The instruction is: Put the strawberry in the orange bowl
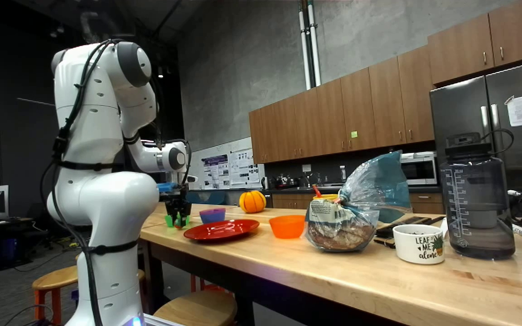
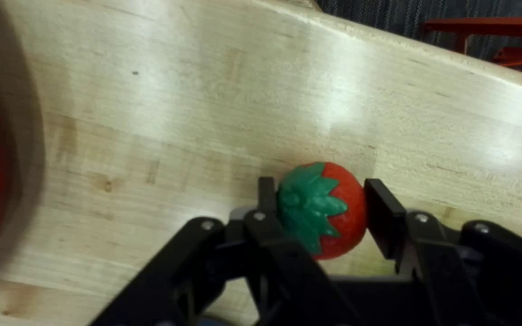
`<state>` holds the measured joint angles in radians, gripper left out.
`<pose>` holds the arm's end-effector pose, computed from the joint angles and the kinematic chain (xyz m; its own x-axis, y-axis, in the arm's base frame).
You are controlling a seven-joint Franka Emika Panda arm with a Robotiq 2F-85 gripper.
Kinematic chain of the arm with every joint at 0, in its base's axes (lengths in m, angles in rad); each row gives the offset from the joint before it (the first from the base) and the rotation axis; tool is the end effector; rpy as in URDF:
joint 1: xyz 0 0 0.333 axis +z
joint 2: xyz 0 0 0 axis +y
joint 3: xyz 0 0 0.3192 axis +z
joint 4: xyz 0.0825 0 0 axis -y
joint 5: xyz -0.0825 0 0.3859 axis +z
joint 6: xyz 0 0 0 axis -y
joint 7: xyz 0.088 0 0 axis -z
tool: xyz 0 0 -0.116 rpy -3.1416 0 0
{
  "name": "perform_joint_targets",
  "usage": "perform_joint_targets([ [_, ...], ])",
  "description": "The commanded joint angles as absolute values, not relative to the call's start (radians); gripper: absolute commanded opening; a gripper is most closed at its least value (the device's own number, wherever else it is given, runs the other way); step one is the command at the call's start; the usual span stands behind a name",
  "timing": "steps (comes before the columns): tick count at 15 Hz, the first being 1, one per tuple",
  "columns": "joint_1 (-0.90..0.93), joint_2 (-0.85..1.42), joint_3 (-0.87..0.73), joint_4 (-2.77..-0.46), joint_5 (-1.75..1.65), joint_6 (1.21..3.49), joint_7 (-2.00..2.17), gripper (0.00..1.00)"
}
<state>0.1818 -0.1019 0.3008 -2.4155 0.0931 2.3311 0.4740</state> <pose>0.4242 0.2242 0.3421 0.9984 -0.0562 -0.0061 -0.0564 -0.9976 -0.0397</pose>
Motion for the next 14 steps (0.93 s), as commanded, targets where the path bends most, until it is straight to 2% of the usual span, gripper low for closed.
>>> perform_joint_targets([
  [1, 0.196, -0.157, 0.285, -2.414, 0.102, 2.297, 0.488, 0.25],
  [14, 0.133, -0.360, 0.217, -2.404, 0.094, 2.126, 0.478, 0.25],
])
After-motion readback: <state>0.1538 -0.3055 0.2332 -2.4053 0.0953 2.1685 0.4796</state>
